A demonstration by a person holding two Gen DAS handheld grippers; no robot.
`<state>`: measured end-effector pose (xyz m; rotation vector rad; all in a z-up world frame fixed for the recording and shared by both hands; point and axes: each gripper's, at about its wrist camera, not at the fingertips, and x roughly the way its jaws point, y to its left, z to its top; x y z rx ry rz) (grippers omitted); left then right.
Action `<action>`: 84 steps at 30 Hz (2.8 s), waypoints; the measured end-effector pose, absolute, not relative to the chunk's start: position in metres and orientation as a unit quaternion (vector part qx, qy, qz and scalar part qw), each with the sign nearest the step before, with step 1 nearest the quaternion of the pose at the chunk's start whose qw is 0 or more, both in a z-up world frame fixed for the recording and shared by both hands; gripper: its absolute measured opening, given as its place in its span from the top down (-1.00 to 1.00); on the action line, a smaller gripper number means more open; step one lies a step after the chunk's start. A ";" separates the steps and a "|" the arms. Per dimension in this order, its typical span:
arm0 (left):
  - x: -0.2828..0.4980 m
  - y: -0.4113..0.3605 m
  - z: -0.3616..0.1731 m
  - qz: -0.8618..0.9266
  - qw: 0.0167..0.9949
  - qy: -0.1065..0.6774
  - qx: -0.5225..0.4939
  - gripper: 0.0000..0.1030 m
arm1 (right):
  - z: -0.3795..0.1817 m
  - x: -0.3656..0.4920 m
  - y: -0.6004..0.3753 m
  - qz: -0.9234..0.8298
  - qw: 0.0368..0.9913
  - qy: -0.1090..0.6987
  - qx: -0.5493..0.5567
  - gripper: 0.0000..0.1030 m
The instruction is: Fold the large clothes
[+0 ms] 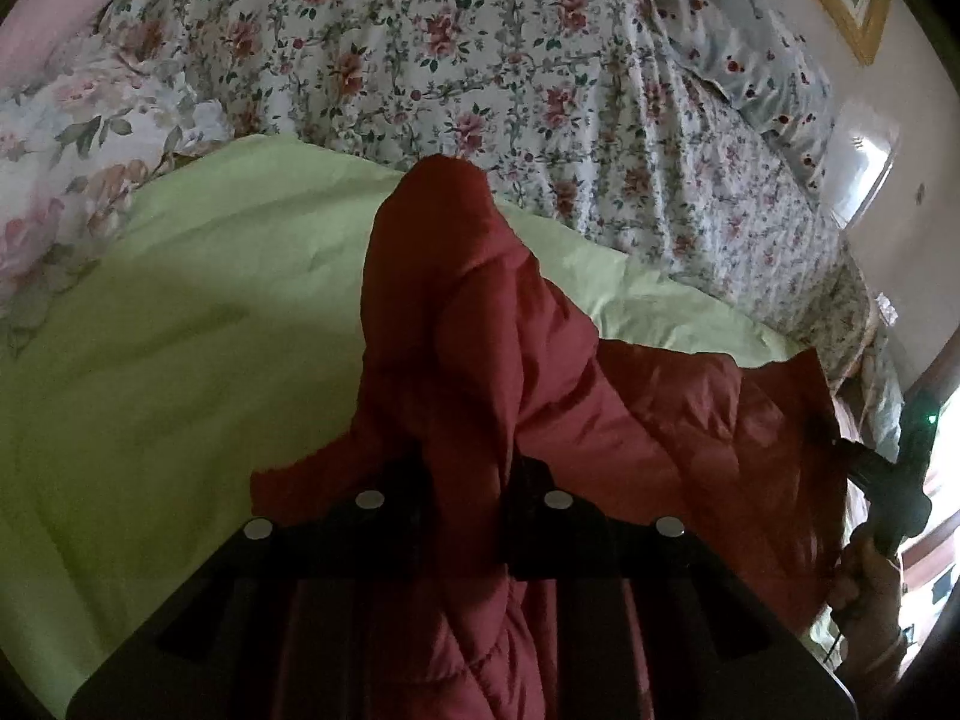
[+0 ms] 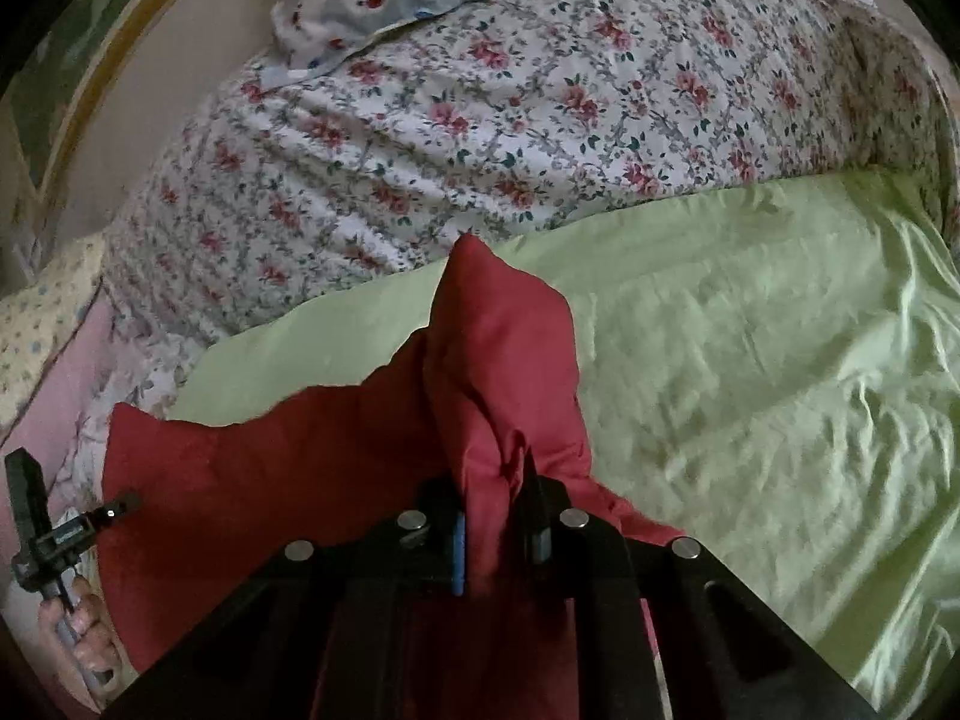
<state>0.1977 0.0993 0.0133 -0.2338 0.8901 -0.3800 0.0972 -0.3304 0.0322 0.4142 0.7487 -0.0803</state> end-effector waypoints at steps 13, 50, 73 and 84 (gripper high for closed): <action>0.233 0.099 -0.035 -0.174 0.852 0.473 -0.141 0.69 | -0.022 0.127 -0.348 -0.060 0.884 0.404 0.229 0.77; 0.133 0.098 0.022 -0.181 0.901 0.385 -0.080 0.03 | -0.028 0.136 -0.341 -0.084 0.884 0.412 0.203 0.65; 0.079 0.064 -0.006 -0.234 0.868 0.436 -0.045 0.00 | 0.013 0.029 -0.313 -0.064 0.911 0.364 0.181 -0.04; 0.079 0.063 -0.011 -0.226 0.868 0.438 -0.049 -0.01 | -0.003 -0.034 -0.250 -0.040 0.909 0.393 0.131 -0.10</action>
